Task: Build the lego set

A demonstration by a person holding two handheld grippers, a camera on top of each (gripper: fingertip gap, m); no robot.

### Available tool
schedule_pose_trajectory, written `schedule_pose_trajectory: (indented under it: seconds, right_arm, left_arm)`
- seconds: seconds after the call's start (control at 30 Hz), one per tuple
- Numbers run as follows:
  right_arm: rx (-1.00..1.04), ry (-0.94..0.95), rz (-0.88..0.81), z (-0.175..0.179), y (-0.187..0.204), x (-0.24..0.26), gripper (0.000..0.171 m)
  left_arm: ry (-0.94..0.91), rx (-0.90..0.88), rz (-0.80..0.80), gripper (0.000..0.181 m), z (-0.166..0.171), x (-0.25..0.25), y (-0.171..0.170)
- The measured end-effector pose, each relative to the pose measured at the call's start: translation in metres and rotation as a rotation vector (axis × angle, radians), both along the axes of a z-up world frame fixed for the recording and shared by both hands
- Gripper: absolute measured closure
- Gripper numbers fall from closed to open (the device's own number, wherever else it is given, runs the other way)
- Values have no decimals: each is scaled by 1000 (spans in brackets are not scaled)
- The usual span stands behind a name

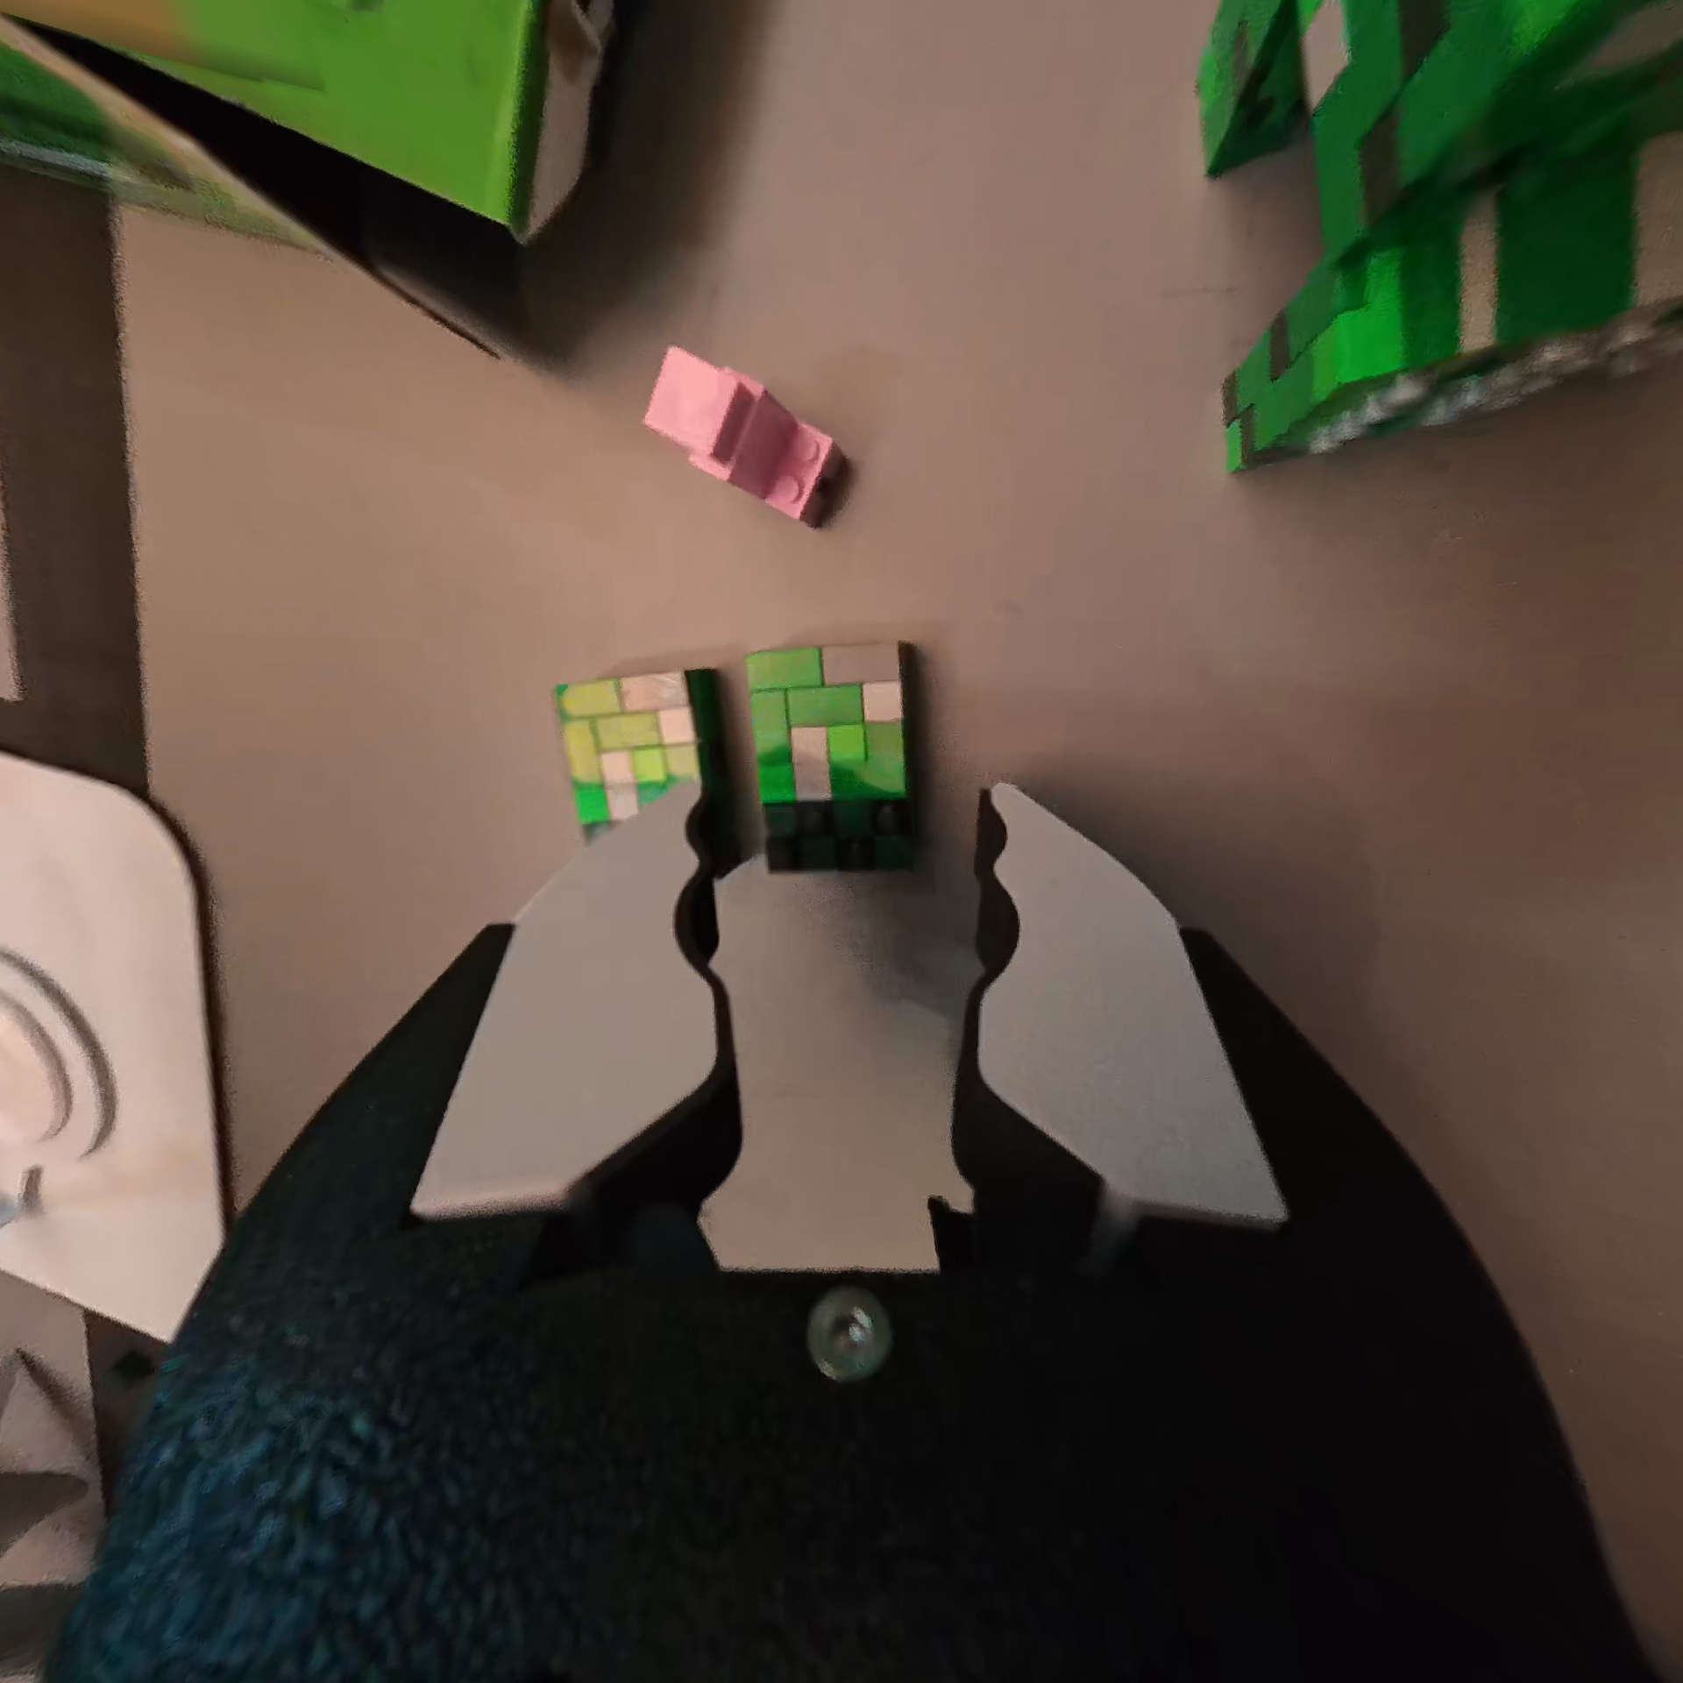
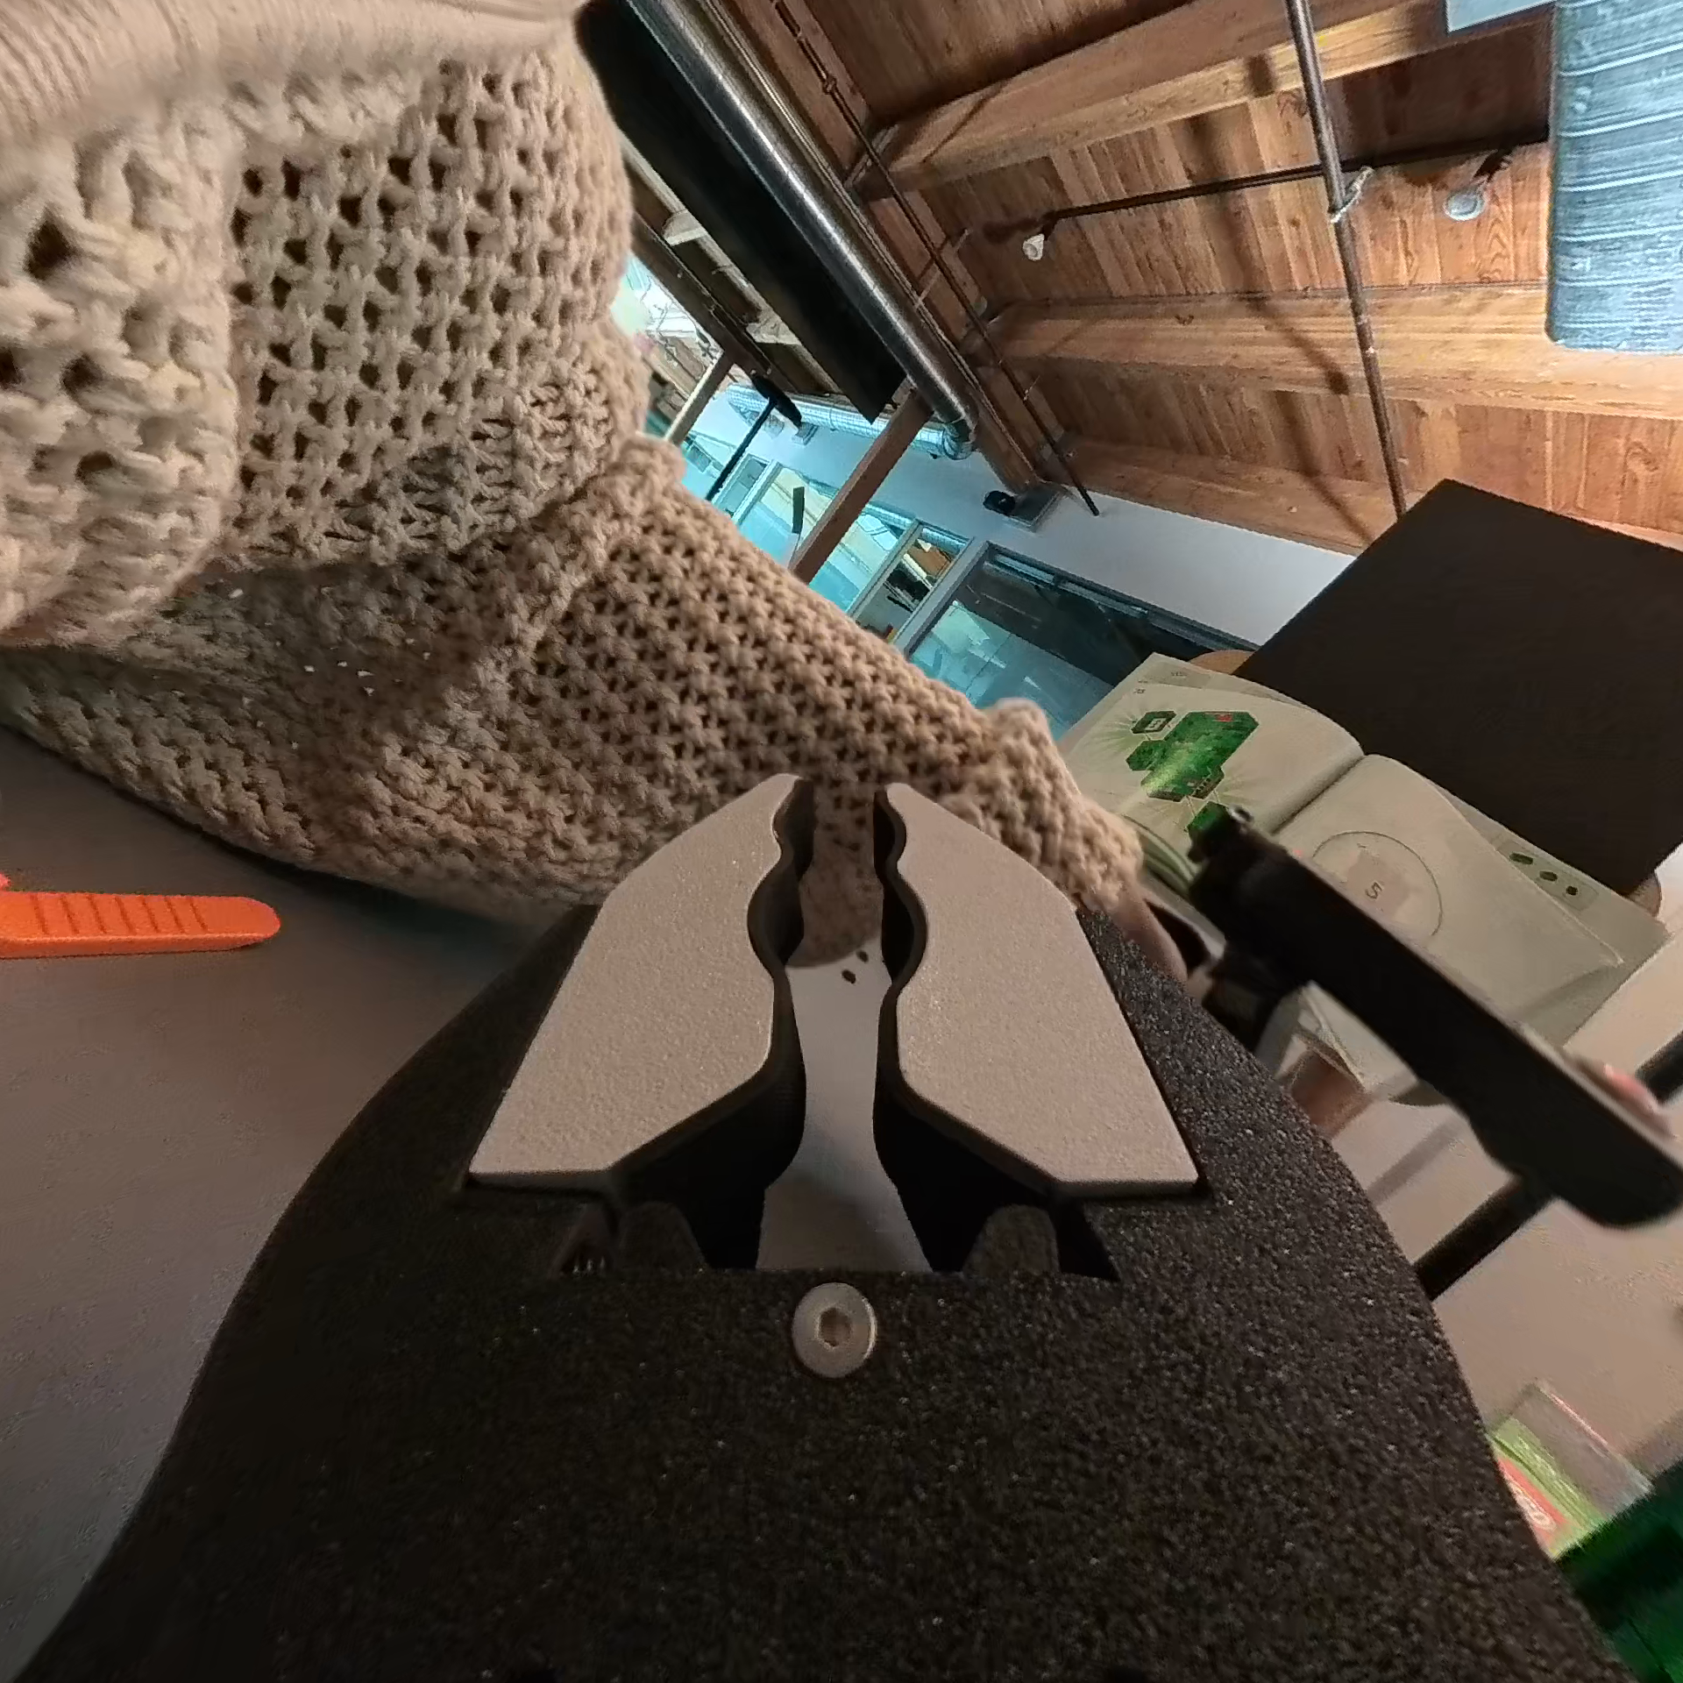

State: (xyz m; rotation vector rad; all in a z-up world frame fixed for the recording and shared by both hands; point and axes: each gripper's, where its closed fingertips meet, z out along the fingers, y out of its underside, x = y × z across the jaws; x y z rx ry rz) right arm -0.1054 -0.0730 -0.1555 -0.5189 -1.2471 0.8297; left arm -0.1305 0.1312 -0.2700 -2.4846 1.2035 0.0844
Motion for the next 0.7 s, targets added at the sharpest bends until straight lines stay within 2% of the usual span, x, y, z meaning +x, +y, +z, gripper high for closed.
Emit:
schedule_pose_trajectory:
  seconds: [0.17, 0.27, 0.43, 0.7]
  right_arm:
    - [2, 0, -16, 0, 5, 1, 159]
    - [-11, -9, -32, -2, 11, -1, 160]
    - [-91, -31, -100, -5, 35, -7, 160]
    - [-93, -90, -255, -15, 58, -15, 160]
  left_arm:
    - [-93, 237, 74, 128, 47, -33, -19]
    - [-192, 405, 153, 102, 67, -68, -42]
    - [-261, 582, 375, 91, 59, -144, -92]
    - [-405, 869, 703, 98, 73, -238, -174]
